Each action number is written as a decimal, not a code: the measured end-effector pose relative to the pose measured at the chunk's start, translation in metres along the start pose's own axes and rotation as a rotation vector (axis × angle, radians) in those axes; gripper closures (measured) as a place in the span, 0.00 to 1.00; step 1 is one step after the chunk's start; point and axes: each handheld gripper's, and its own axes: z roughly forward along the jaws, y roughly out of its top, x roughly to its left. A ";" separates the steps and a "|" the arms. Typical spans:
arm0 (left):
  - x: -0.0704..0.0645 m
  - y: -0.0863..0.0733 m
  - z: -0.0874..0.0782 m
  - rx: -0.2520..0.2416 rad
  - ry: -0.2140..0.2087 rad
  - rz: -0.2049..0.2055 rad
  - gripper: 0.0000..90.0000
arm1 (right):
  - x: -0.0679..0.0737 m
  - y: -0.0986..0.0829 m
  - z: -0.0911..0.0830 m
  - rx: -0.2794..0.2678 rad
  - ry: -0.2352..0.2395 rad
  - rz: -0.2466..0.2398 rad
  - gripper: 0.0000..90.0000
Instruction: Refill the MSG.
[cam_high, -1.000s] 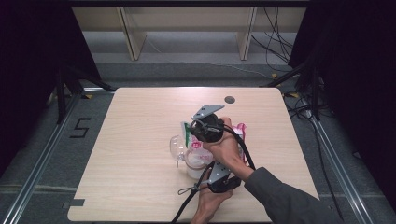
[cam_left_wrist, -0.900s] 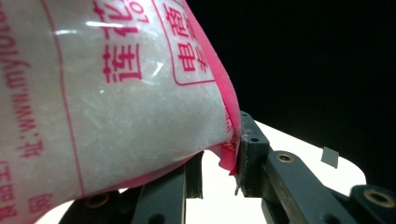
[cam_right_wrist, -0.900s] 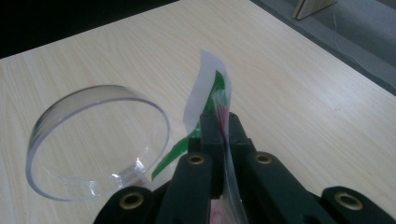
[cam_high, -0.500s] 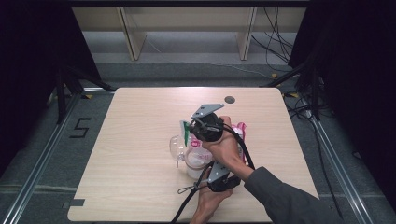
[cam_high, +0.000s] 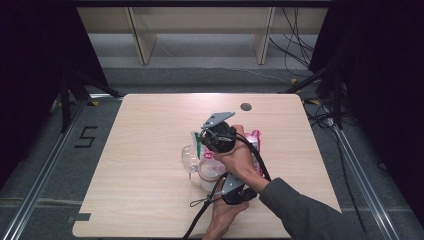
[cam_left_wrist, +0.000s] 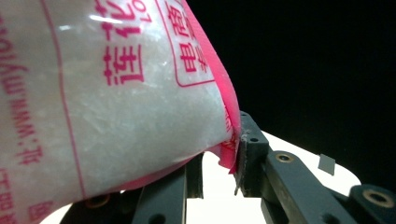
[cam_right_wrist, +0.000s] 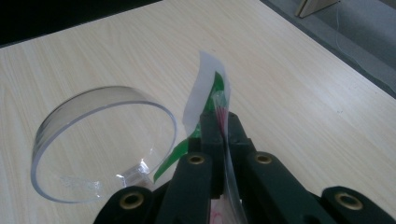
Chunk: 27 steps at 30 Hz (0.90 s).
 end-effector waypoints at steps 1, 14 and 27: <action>0.000 0.000 0.000 -0.001 -0.001 -0.001 0.84 | 0.000 0.000 -0.001 0.012 0.007 0.001 1.00; -0.002 0.001 -0.003 0.025 0.033 0.007 0.84 | -0.001 0.000 -0.001 -0.011 -0.002 0.008 1.00; 0.000 -0.001 0.000 -0.019 -0.003 0.014 0.84 | 0.002 0.001 -0.003 -0.031 -0.007 0.006 1.00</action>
